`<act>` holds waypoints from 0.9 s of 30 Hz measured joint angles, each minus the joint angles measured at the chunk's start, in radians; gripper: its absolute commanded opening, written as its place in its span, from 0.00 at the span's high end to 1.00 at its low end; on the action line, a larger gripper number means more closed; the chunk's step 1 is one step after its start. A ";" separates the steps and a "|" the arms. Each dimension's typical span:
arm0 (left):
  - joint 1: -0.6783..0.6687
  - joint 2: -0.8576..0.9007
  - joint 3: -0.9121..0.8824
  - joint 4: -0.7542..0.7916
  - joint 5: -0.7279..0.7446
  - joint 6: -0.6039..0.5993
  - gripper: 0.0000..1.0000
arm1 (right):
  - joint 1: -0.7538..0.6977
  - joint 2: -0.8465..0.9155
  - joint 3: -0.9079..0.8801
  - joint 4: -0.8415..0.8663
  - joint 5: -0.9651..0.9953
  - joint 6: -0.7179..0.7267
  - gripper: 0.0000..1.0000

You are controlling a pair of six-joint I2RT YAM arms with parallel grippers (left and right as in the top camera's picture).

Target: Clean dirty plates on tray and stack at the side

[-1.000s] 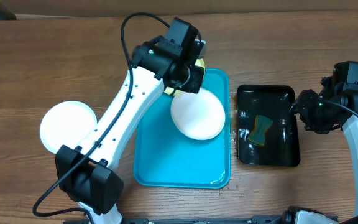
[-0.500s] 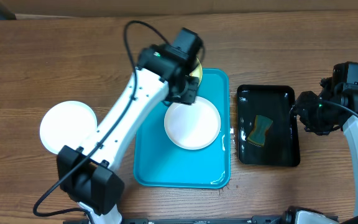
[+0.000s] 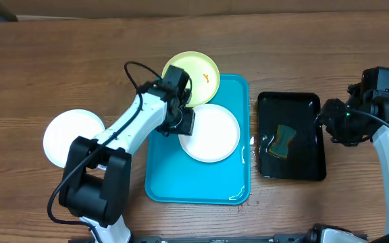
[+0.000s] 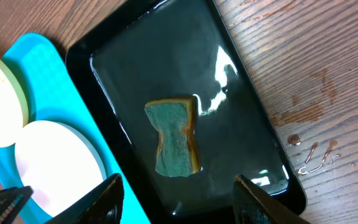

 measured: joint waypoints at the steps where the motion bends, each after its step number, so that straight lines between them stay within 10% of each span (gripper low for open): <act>1: 0.000 0.000 -0.026 0.027 0.003 0.003 0.49 | 0.000 0.000 0.000 0.000 0.000 -0.001 0.42; 5: 0.000 0.000 -0.120 0.128 0.012 0.007 0.73 | 0.000 0.000 0.000 0.000 0.000 -0.002 0.42; 6: 0.000 0.000 -0.133 0.139 0.013 0.010 0.96 | 0.000 0.000 0.000 0.000 0.000 -0.003 0.42; 15: 0.000 -0.002 -0.094 0.034 0.038 0.046 0.96 | 0.000 0.000 0.000 0.000 0.000 -0.005 0.42; 27: -0.103 0.000 0.476 -0.250 0.006 0.106 0.96 | 0.000 0.000 0.000 -0.001 0.000 -0.005 0.42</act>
